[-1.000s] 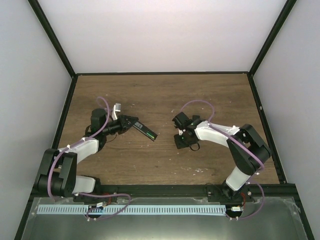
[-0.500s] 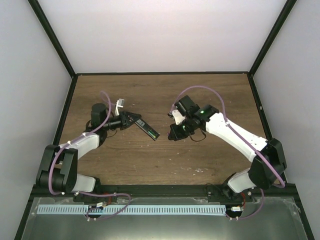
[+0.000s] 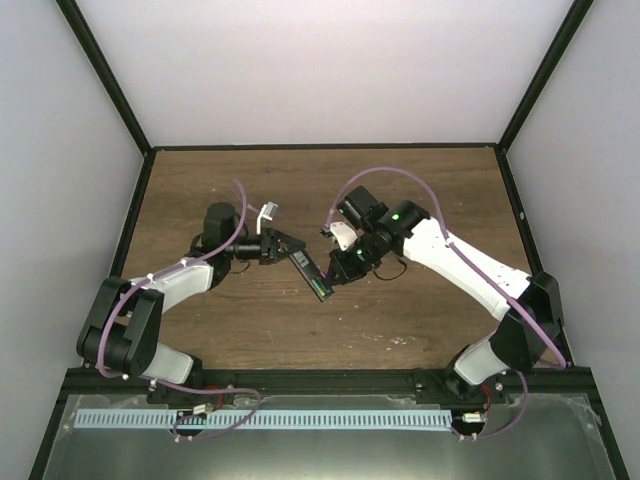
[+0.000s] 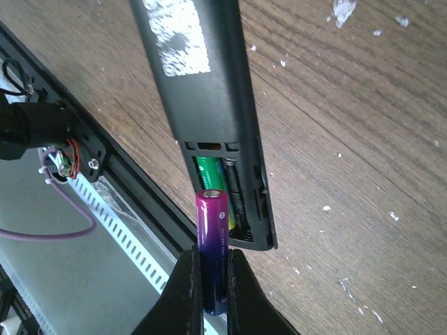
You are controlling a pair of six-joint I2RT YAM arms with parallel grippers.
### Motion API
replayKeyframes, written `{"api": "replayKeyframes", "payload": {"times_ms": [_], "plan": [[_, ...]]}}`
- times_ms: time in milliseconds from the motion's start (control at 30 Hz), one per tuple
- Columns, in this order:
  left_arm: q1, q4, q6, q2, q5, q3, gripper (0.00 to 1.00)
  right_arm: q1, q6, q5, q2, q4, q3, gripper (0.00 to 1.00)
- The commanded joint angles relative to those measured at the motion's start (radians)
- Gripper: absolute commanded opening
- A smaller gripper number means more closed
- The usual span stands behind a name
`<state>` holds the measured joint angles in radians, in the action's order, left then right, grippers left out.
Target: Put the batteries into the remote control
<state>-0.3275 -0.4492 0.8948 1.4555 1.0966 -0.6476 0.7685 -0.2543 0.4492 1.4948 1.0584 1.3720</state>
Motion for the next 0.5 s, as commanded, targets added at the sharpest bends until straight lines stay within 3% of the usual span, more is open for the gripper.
{"api": "replayKeyframes", "payload": {"times_ms": [0,467], "plan": [[-0.001,0.01,-0.007,-0.03,0.008,-0.007,0.0,0.011,0.026,-0.001,0.034,0.056,0.041,0.01],[-0.003,-0.002,0.088,-0.04,-0.012,0.032,0.0,0.03,0.04,-0.01,0.099,0.054,0.056,0.01]]}}
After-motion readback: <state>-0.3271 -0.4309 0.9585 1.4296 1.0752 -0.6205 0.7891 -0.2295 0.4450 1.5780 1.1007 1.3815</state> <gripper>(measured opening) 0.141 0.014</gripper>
